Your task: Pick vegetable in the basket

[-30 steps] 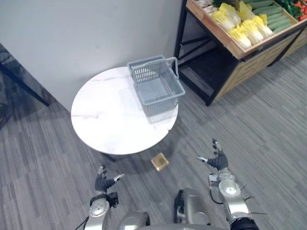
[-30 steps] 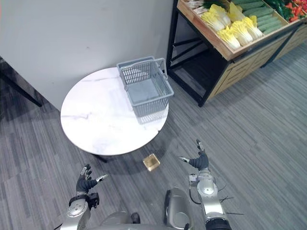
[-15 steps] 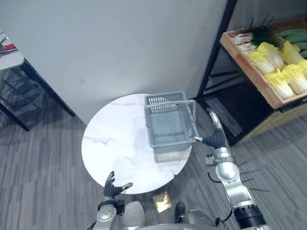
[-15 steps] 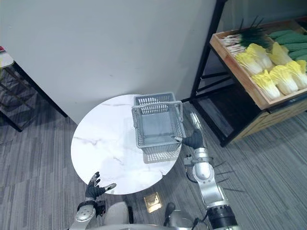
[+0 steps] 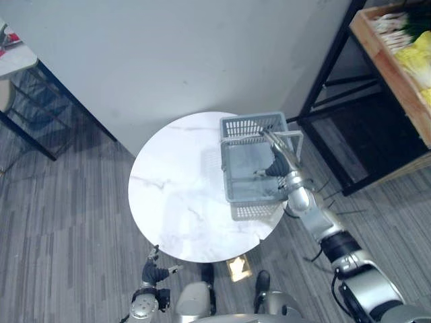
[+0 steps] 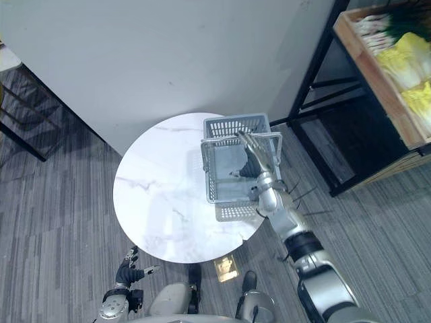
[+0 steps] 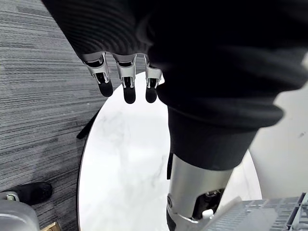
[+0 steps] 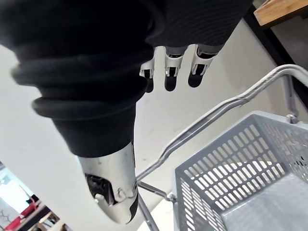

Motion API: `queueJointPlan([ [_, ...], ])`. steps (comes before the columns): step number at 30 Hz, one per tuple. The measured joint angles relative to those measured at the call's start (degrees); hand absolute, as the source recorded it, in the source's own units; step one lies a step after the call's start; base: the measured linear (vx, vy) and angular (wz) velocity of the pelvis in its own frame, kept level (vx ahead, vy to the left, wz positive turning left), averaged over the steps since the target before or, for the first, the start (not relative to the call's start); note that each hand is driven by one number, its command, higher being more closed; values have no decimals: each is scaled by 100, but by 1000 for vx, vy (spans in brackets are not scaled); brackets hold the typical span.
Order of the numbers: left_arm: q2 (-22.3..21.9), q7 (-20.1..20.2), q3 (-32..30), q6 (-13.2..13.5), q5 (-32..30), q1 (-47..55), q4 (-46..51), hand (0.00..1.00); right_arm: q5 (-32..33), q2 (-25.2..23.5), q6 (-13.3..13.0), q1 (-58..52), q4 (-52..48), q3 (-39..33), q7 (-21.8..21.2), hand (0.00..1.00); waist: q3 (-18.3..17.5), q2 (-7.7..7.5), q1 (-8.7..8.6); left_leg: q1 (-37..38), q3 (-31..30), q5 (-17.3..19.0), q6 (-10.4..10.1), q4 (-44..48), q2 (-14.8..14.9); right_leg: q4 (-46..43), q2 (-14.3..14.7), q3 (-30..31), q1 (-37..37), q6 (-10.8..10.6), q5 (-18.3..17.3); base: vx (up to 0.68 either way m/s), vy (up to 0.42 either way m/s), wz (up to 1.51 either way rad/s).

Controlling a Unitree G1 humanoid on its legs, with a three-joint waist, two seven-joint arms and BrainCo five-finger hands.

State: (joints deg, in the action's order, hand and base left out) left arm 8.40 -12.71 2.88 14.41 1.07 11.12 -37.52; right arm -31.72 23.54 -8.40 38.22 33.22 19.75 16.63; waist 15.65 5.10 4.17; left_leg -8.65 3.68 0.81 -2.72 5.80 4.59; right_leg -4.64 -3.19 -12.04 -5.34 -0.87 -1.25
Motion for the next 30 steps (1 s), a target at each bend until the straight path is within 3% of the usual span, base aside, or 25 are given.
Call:
queueJointPlan([
  [4, 0, -16, 36, 66, 110, -120, 105, 0, -43, 264, 25, 757, 603, 57, 56, 0, 199, 110, 2, -215, -162, -254, 18, -240, -49, 4, -17, -91, -246, 21, 45, -29, -4, 22],
  [8, -29, -23, 183, 121, 267, -165, 107, 0, -85, 535, 213, 1404, 1426, 137, 97, 0, 410, 249, 50, -297, -275, -362, 17, -353, -74, 20, -26, -132, -320, 36, 63, -18, -3, 18],
  [9, -34, -23, 195, 125, 355, -248, 104, 0, -136, 720, 253, 1529, 1677, 230, 97, 100, 447, 310, 104, -362, -353, -390, 23, -357, -88, 56, -32, -201, -333, 34, 71, -19, -6, 18],
  [20, -65, -13, 379, 176, 609, -363, 106, 0, -371, 1010, 365, 1984, 2150, 257, 106, 100, 574, 434, 126, -509, -600, -596, 42, -543, -156, 90, -66, -354, -438, 42, 90, -21, -1, 12],
  [27, -154, -12, 379, 158, 607, -357, 95, 0, -44, 1025, 443, 1284, 1177, -198, 76, 100, 573, 430, 130, -318, -505, -687, 36, -792, -149, 75, -63, -213, -430, 40, 91, 4, -2, -6],
  [30, -156, -8, 377, 147, 602, -359, 106, 0, 308, 979, 438, 655, 555, -609, 66, 100, 573, 412, 35, -167, -486, -686, 35, -861, -146, 78, -56, -157, -327, 31, 97, 33, 0, -6],
])
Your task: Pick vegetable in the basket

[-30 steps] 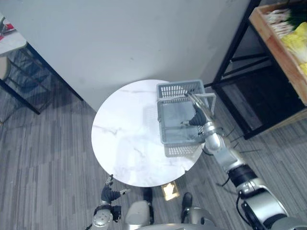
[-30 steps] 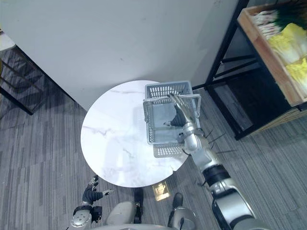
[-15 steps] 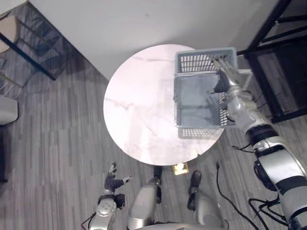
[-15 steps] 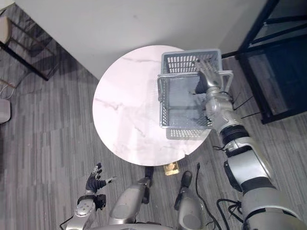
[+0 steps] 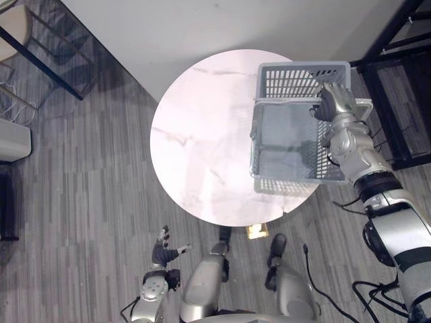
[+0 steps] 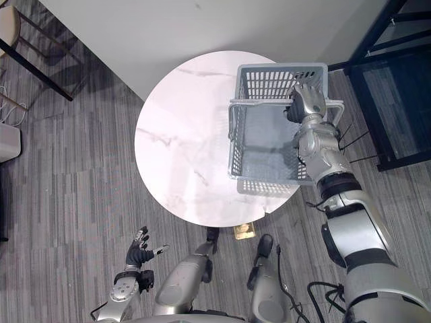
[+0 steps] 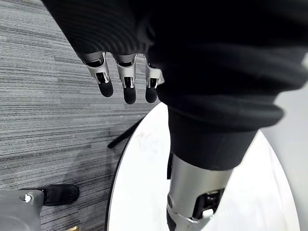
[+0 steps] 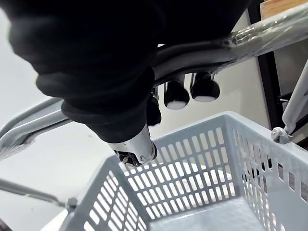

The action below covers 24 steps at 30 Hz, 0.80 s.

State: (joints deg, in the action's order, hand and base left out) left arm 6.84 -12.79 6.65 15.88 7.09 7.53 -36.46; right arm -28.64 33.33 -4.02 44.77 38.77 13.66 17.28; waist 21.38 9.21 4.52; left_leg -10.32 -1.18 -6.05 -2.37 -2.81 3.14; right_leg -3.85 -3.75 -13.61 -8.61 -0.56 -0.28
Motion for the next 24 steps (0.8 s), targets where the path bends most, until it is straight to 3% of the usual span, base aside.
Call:
queueJointPlan([
  [5, -15, 34, -49, -156, -8, 38, 86, 0, 1022, -640, 23, -1499, -1006, -1005, -10, 100, -33, -178, -179, 388, 149, 8, -6, -105, 5, 0, -3, 215, 259, -55, 32, 17, 21, -15],
  [8, -15, 65, -210, -225, -60, 70, 194, 0, 1509, -1006, 22, -2271, -1632, -1330, -81, 100, -99, -391, -295, 541, 258, 11, -5, -144, -7, 1, -21, 353, 332, -101, 18, -23, 32, -18],
  [9, -10, 129, -390, -240, -66, 136, 290, 0, 1756, -1196, 8, -2696, -1958, -1560, -134, 100, -188, -535, -360, 616, 308, 11, -5, -194, -12, 2, -24, 449, 344, -125, 3, -39, 30, -25],
  [14, -5, 160, -796, -334, -103, 411, 482, 0, 2853, -1528, -90, -3962, -2539, -2523, -252, 100, -548, -820, -503, 872, 584, 32, 14, -252, -25, 5, -29, 764, 439, -247, -26, -21, 24, -28],
  [18, -8, 164, -998, -424, -99, 630, 607, 0, 3657, -1813, -226, -4699, -2776, -2836, -419, 100, -791, -877, -687, 1057, 916, 115, 19, -253, -23, 10, -29, 1101, 451, -340, 5, -16, 27, -41],
  [24, -147, 275, -1138, -431, -42, 771, 1135, 0, 5228, -2729, -276, -5555, -3526, -2929, -888, 100, -791, -910, -689, 1425, 1648, 283, 54, -231, -3, 5, 2, 1746, 472, -406, 173, -37, 29, -61],
])
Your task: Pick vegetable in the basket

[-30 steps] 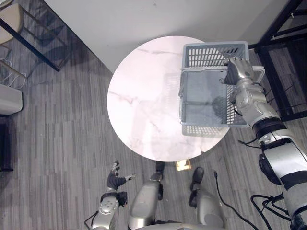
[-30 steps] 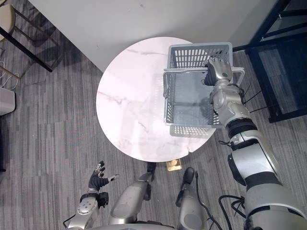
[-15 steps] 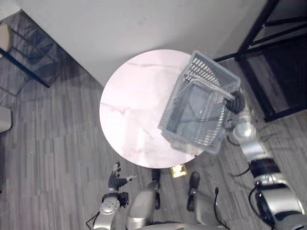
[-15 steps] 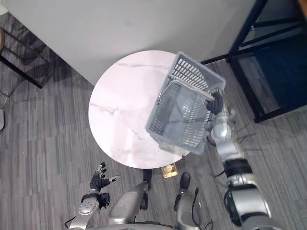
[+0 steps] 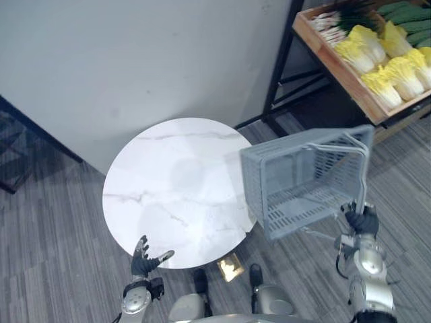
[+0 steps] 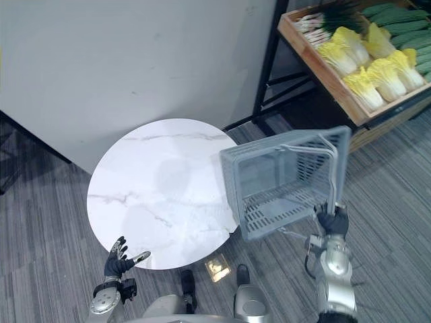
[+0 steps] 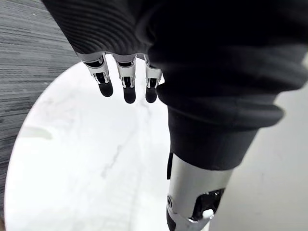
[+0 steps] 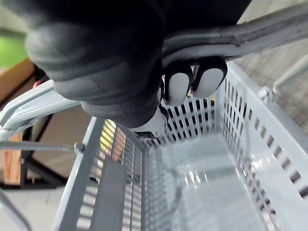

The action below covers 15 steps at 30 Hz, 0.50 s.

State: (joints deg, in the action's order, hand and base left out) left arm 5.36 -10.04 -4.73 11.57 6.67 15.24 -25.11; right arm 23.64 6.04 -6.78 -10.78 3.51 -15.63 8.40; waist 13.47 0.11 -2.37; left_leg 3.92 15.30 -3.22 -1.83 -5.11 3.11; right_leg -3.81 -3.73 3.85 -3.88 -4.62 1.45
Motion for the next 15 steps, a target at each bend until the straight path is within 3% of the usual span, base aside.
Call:
queueJointPlan([
  [3, -66, -2, -7, 6, 35, -1, 308, 0, 124, -180, -203, -81, -387, 104, -14, 100, 26, -113, 19, -5, 295, 170, 43, 271, 7, -43, -17, 217, -24, -58, 77, -54, 37, -45],
  [4, -49, -8, -9, 8, 41, -30, 454, 0, 174, -306, -199, -101, -391, 113, 39, 100, 20, -234, 7, -158, 392, 279, 119, 617, -15, -97, -48, 240, -77, -148, 143, -71, 36, -19],
  [5, -48, -11, -9, 10, 41, -48, 532, 0, 145, -372, -198, -125, -367, 98, 42, 100, 17, -281, 18, -283, 414, 334, 196, 831, 11, -115, -52, 270, -131, -248, 200, -106, 12, -29],
  [6, -90, -12, -13, 18, 41, -73, 672, 0, 6, -353, -198, -163, -338, 106, 28, 100, 0, -187, 49, -560, 497, 469, 277, 1096, 282, -55, 21, 236, -220, -571, 415, -119, 3, -33],
  [7, -96, -17, -54, 29, 40, -121, 733, 0, -59, -350, -196, -182, -331, 102, 39, 100, 56, -168, 73, -698, 528, 517, 330, 1245, 394, -1172, 42, 11, -565, -224, -95, -109, -6, -20],
  [8, -77, -19, -43, 26, 39, -144, 738, 0, -84, -352, -196, -306, -327, 83, 52, 100, 50, -183, 45, -697, 480, 549, 369, 1330, 413, -2316, -63, -198, -727, -35, -616, -70, -18, 0],
  [9, -76, -24, -53, 22, 38, -92, 738, 0, -132, -352, -200, -438, -224, 79, 64, 100, 21, -239, 31, -663, 471, 547, 378, 1368, 394, -3271, -258, -274, -647, -151, -1006, -60, -35, 10],
  [10, -74, -25, -66, 21, 37, -40, 752, 0, -220, -344, -200, -500, -118, 75, 65, 100, 14, -250, 56, -669, 463, 545, 376, 1435, 389, -3689, -391, -275, -471, -230, -1175, -91, -97, 3],
  [12, -109, -33, -60, 23, 40, 38, 802, 0, -364, -337, -199, -510, 81, 87, 77, 100, -33, -323, 90, -859, 452, 498, 311, 1647, 399, -3841, -573, -249, -44, -278, -1333, -146, -155, -1],
  [13, -126, -43, -55, 20, 43, 38, 859, 0, -396, -339, -193, -529, 114, 117, 122, 100, -71, -349, 169, -1139, 460, 468, 266, 1875, 432, -3293, -625, -217, 258, -250, -1352, -180, -194, -12],
  [14, -149, -44, -85, 22, 48, 33, 924, 0, -399, -315, -184, -493, 145, 135, 137, 100, -86, -294, 245, -1387, 481, 408, 193, 2018, 515, -2682, -528, -270, 413, -268, -1566, -298, -261, -26],
  [15, -318, -45, -125, 23, 52, 60, 944, 0, -400, -272, -176, -444, 220, 138, 142, 100, -136, -88, 335, -1614, 467, 232, 113, 1979, 709, -1941, -346, -472, 518, -265, -1601, -240, -187, -28],
])
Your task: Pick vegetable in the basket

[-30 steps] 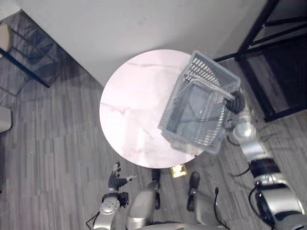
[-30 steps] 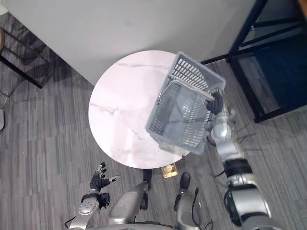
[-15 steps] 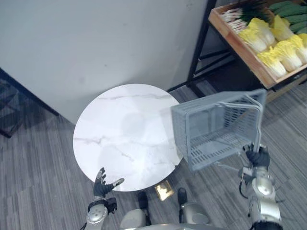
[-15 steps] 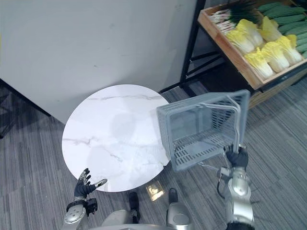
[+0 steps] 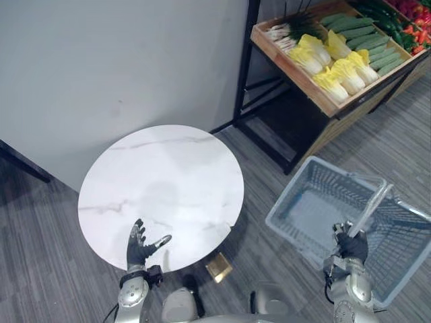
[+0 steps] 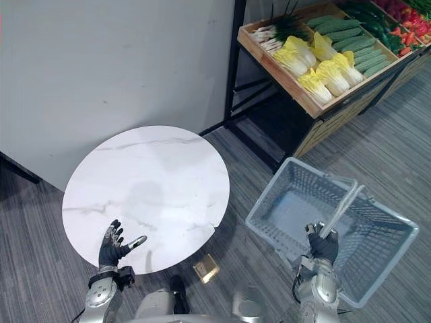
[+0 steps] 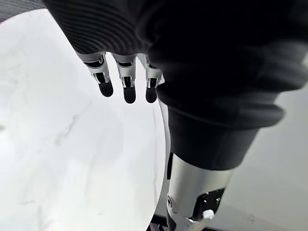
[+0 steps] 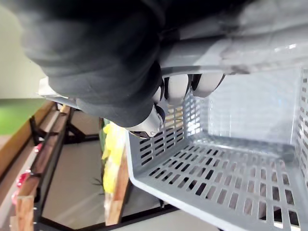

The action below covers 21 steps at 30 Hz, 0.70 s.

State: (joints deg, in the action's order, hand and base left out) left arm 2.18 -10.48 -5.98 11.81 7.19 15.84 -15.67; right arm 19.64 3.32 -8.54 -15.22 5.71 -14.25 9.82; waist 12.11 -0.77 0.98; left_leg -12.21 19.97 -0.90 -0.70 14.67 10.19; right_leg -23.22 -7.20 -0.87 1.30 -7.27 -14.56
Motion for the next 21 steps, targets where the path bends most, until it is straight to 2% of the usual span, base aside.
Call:
queueJointPlan([
  [1, -113, 1, 14, 9, 2, 107, 63, 0, -1, 5, 4, 16, 57, 34, -5, 100, -21, 87, 14, -116, -46, -208, -111, -129, 128, 662, 135, -195, 201, 10, 4, -248, -185, -19],
  [2, -154, -1, 23, 8, 2, 137, 57, 0, -2, 14, 4, 48, 118, 54, -3, 100, -12, 117, 11, -117, -86, -342, -169, -248, 173, 883, 214, -236, 269, 26, 13, -277, -228, 4],
  [3, -216, -8, 109, 3, 2, 209, 47, 0, -7, 66, 4, 148, 309, 54, 11, 100, -6, 233, -16, -90, -219, -736, -278, -593, 264, 1066, 359, -279, 295, 259, 127, -352, -256, 20],
  [4, -220, 24, 186, 2, 0, 251, 46, 0, -6, 104, 7, 154, 419, 19, 30, 100, 16, 216, -44, -34, -413, -996, -460, -832, 290, 1086, 426, -388, 224, 382, 189, -340, -250, 20],
  [5, -235, 28, 192, -4, -1, 257, 45, 0, -5, 111, 21, 155, 451, -19, 30, 100, 32, 194, -41, -1, -493, -944, -475, -738, 292, 1097, 436, -388, 228, 452, 230, -214, -161, 6],
  [6, -247, 34, 189, -3, -2, 333, 73, 0, -9, 104, 25, 130, 441, -55, 51, 100, 30, 187, -19, 52, -566, -594, -543, -303, 267, 1130, 424, -356, 225, 591, 317, -125, -110, -11],
  [7, -243, 37, 179, -3, -3, 377, 97, 0, -11, 106, 25, 138, 440, -46, 51, 100, 30, 186, -16, 86, -576, -421, -506, -85, 267, 1122, 421, -310, 194, 627, 343, -156, -94, -30],
  [8, -247, 40, 144, 0, -2, 476, 200, 0, -12, 84, 25, 167, 404, -27, 48, 100, 28, 190, -17, 151, -621, -56, -457, 295, 286, 1055, 423, -197, 97, 677, 389, -133, -49, -44],
  [9, -255, 39, 125, 5, 3, 558, 297, 0, -13, 32, 26, 157, 264, -17, 58, 100, 30, 192, -16, 277, -720, 268, -421, 593, 286, 978, 437, -82, 10, 677, 422, -120, -22, -47],
  [11, -263, 41, 128, 8, 20, 643, 357, 0, -13, -23, 26, 106, 78, -4, 129, 100, 23, 208, -25, 540, -892, 687, -395, 737, 274, 924, 490, 59, -79, 642, 474, -93, 47, -40],
  [13, -306, 41, 131, 13, 114, 626, 395, 0, -13, -76, 22, 51, -95, -74, 146, 100, -65, 316, -61, 896, -890, 1052, -472, 136, 267, 964, 604, 108, -193, 550, 532, -146, 130, -28],
  [14, -288, 41, 128, 11, 114, 597, 387, 0, -12, -106, 23, 35, -89, -88, 150, 100, -80, 262, -61, 929, -859, 1055, -533, 16, 235, 993, 580, 127, -203, 496, 542, -132, 151, -16],
  [15, -270, 39, 128, 13, 114, 553, 389, 0, -12, -184, 18, -58, -117, -166, 153, 100, -152, 140, -51, 938, -830, 1015, -494, -102, 132, 1086, 506, 159, -222, 414, 586, -44, 74, -7],
  [18, -260, 36, 140, 14, 112, 532, 390, 0, -12, -291, 18, -234, -151, -264, 178, 100, -248, -15, -53, 994, -688, 948, -468, -115, 38, 1141, 393, 260, -213, 312, 649, 2, 94, -15],
  [21, -255, 28, 165, 14, 109, 510, 474, 0, 1, -353, 18, -269, -160, -280, 244, 100, -263, -33, -187, 1080, -420, 1014, -380, -31, -21, 1173, 322, 520, -224, 196, 725, 17, 88, -43],
])
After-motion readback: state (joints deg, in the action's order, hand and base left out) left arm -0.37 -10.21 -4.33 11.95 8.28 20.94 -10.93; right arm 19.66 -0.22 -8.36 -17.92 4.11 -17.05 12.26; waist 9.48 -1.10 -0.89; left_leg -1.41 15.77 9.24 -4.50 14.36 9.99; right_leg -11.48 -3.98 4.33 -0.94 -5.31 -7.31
